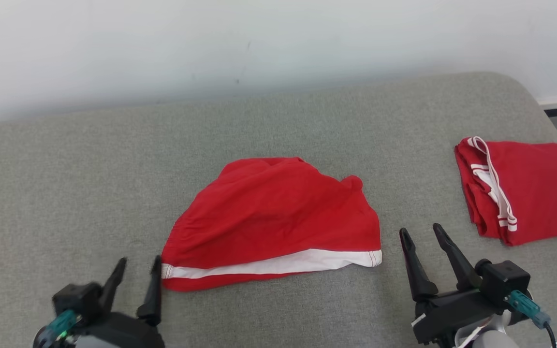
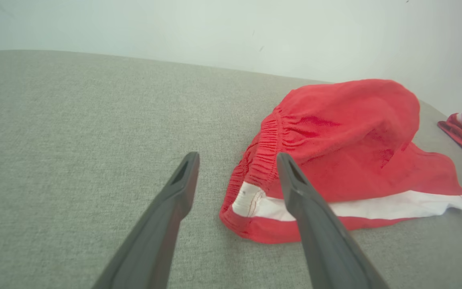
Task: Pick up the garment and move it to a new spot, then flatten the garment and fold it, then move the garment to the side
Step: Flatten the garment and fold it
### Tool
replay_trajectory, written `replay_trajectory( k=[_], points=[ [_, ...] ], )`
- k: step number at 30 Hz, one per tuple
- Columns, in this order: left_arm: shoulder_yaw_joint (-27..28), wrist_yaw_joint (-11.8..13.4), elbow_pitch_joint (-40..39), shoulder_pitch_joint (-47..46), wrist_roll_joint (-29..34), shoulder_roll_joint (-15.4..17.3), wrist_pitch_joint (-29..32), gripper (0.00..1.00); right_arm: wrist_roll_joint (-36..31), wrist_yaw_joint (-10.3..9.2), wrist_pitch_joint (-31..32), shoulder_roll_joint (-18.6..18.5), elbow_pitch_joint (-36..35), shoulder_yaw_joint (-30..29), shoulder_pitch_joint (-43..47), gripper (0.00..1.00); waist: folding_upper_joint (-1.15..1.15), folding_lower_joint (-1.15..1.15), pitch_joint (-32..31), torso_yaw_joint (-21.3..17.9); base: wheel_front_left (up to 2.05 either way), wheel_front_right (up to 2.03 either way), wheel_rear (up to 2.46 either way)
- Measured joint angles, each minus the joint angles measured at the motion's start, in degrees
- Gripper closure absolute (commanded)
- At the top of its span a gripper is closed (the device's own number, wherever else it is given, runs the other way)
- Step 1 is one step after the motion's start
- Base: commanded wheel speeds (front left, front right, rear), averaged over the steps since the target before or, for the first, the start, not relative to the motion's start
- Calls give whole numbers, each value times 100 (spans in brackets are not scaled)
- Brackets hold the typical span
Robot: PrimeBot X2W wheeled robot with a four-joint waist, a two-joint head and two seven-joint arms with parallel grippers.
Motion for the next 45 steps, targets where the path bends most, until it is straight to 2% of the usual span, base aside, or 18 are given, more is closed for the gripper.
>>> replay_trajectory(
  k=[4, 9, 11, 12, 17, 23, 34, 45],
  points=[
    [447, 153, -477, 385, 257, -36, -185, 0, -16, 0, -1, -26, 18, -168, 107, 0, 0, 0, -148, 11, 0, 0, 0],
    [1512, 189, -1479, 983, 1011, -455, -210, 0, -59, 0, -1, -27, 12, -399, 250, 0, 0, -1, -327, 103, 0, 0, 0],
    [1797, 83, -1725, 1261, 1281, -693, -209, 0, -62, 0, -1, -25, -8, -455, 301, 0, 0, 0, -389, 156, 0, 0, 0],
    [2080, -66, -1879, 1411, 1429, -907, -213, 0, -63, 0, -1, -32, -19, -459, 362, 0, 0, -1, -436, 219, 0, 0, 0],
    [2485, -545, -1920, 1766, 1823, -1284, -214, 0, -16, 0, -1, -90, -57, -311, 495, 0, 0, -1, -566, 356, 0, 0, 0],
    [2741, -916, -1709, 1964, 2089, -1479, -213, 0, -7, 0, -1, -148, 4, -311, 661, 0, 0, -1, -726, 474, 0, 0, 0],
    [2831, -1104, -1335, 2191, 2293, -1581, -213, 0, -33, 0, -1, -165, 222, -355, 817, 0, 0, -1, -943, 534, 0, 0, 0],
    [2889, -1162, -1278, 2163, 2332, -1589, -213, 0, -75, 0, -1, -119, 203, -397, 839, 0, 0, 0, -939, 498, 0, 0, 0]
  ],
)
